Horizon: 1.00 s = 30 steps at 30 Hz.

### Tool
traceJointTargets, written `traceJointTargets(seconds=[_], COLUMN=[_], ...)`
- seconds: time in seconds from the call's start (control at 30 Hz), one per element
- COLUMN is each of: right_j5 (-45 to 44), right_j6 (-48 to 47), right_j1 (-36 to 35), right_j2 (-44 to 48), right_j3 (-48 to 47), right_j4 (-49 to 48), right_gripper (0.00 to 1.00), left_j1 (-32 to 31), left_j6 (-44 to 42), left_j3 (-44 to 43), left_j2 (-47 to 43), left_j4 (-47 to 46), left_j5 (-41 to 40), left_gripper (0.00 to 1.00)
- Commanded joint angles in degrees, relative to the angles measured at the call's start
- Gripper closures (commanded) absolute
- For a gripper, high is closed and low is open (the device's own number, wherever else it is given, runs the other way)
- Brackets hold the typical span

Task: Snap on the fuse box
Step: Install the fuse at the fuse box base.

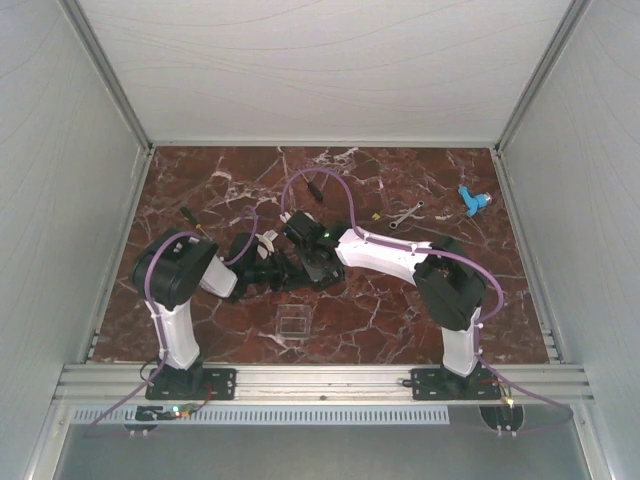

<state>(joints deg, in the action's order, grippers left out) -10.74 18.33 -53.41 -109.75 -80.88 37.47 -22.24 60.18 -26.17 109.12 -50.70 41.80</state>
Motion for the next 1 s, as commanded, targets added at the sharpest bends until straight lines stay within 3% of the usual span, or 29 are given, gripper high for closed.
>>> traceJointTargets(seconds=[0.0, 0.57, 0.97], right_j5=[2.77, 4.83, 9.03], right_j6=[0.78, 3.11, 1.06], right_j1=[-0.55, -0.63, -1.13], right_j2=[-0.86, -5.68, -10.97], right_j3=[0.46, 4.58, 1.70], right_j4=[2.08, 4.33, 2.09], right_gripper=[0.97, 1.00, 1.00], left_j1=[-0.88, -1.11, -1.31], left_j6=[-1.12, -1.03, -1.03], left_j3=[-0.48, -0.54, -0.52], left_j2=[0.76, 0.61, 0.42], left_j4=[1.30, 1.36, 1.39], left_j5=[-2.05, -2.25, -2.19], left_gripper=[0.87, 0.87, 0.87])
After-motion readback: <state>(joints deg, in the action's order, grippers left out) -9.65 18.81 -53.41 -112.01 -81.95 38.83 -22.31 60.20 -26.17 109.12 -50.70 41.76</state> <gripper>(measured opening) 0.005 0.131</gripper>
